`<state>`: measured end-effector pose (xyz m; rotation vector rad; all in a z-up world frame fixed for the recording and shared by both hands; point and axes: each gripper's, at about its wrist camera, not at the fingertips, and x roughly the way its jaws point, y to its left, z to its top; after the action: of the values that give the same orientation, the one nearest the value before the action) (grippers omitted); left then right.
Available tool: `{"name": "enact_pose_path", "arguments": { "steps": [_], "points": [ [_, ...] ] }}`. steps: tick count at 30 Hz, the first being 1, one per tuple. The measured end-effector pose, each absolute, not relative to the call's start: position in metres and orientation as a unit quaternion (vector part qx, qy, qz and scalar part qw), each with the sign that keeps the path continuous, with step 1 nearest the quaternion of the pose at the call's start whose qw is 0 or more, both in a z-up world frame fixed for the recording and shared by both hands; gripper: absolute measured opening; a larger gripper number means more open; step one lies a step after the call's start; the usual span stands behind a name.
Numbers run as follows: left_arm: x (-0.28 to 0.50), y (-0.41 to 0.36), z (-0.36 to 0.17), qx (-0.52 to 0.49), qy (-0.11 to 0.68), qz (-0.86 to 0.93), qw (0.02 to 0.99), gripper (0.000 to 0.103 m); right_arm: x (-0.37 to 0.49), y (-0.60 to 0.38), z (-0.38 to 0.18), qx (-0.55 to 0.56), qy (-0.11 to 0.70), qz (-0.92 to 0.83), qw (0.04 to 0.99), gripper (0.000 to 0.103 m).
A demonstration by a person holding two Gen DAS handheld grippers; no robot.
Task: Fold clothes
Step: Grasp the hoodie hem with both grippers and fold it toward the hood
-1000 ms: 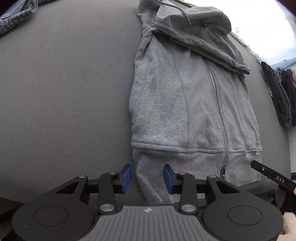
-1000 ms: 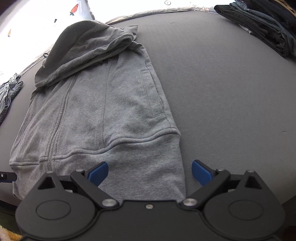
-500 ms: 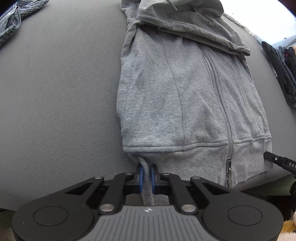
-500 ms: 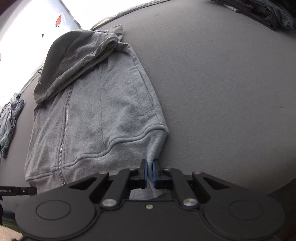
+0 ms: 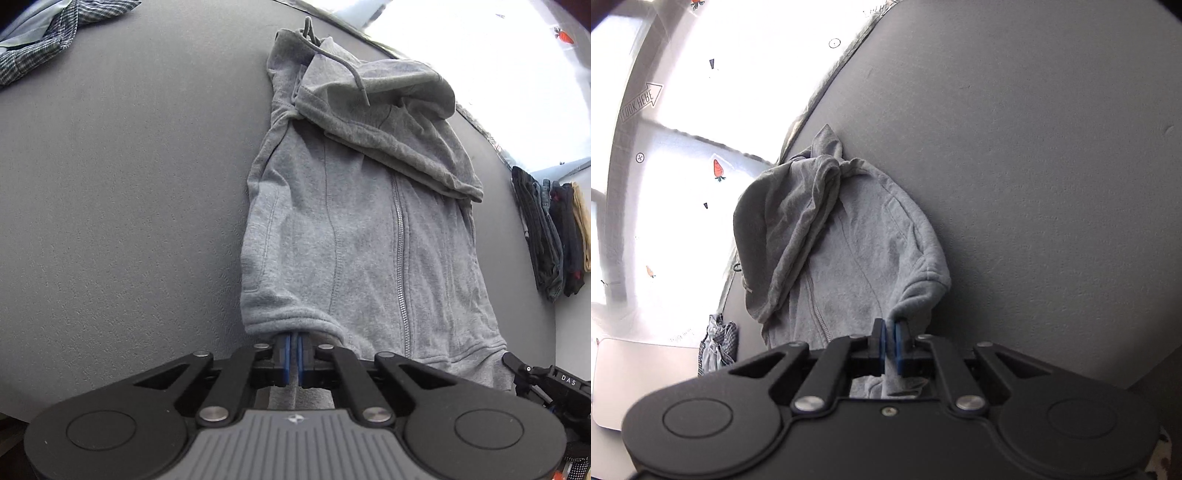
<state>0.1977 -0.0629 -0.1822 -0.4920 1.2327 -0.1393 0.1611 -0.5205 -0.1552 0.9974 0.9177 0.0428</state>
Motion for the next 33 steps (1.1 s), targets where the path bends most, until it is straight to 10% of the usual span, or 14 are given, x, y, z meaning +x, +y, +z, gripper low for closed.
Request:
{"name": "enact_pose_path", "arguments": {
  "steps": [33],
  "points": [
    [0.372,-0.058,-0.082,-0.275,0.383,-0.009,0.882,0.002,0.367,-0.552,-0.102,0.442,0.280,0.082,0.848,0.005]
  ]
}}
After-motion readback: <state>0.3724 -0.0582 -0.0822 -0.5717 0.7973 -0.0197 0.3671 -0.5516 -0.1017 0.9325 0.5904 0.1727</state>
